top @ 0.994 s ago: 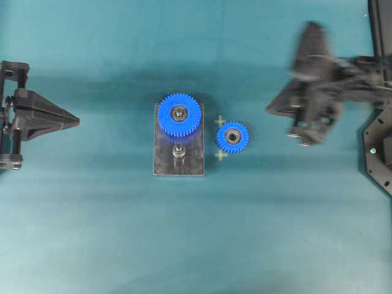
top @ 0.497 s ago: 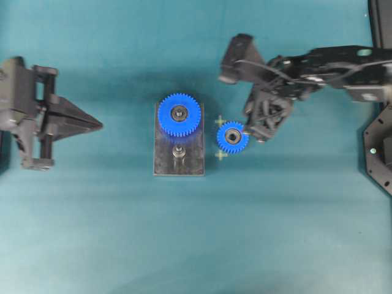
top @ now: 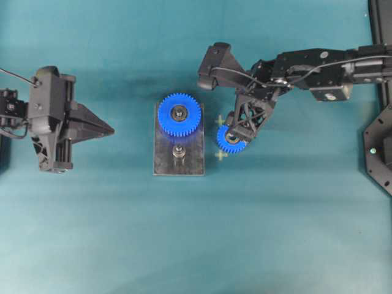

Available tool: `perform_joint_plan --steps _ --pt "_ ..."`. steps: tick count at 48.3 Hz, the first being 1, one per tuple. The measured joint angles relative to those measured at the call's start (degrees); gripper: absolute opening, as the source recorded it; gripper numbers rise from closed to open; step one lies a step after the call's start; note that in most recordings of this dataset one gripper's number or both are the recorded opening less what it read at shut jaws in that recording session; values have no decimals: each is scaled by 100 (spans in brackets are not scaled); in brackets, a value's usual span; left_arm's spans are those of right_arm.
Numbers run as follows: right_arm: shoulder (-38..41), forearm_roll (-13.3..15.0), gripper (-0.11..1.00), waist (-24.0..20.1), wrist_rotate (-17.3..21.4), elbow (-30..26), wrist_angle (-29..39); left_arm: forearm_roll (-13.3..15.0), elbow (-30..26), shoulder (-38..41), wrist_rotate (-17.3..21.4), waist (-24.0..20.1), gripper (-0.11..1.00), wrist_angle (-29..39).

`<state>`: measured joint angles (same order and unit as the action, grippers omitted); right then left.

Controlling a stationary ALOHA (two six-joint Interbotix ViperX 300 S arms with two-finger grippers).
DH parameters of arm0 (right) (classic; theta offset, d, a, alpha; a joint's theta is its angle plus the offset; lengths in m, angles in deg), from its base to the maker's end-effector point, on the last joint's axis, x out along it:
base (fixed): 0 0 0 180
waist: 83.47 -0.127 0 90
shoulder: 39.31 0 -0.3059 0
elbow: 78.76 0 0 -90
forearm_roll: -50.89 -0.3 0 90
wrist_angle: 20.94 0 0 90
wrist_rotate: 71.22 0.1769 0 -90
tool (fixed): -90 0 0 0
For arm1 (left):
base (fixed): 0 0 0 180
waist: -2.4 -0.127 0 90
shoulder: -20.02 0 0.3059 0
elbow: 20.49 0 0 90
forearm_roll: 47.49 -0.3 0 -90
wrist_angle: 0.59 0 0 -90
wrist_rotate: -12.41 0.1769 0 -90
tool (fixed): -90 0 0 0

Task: Fit the small gear onto the shaft.
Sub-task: 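Lower the right gripper and grasp the small blue gear by its hub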

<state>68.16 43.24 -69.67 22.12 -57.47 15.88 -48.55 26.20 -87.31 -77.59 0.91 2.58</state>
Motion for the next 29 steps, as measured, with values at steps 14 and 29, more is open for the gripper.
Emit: perform_joint_plan --steps 14,29 --pt "26 0 88 -26 0 -18 193 0 0 35 0 0 0 -35" --pt "123 0 91 -44 0 -35 264 0 0 79 -26 0 0 -35"
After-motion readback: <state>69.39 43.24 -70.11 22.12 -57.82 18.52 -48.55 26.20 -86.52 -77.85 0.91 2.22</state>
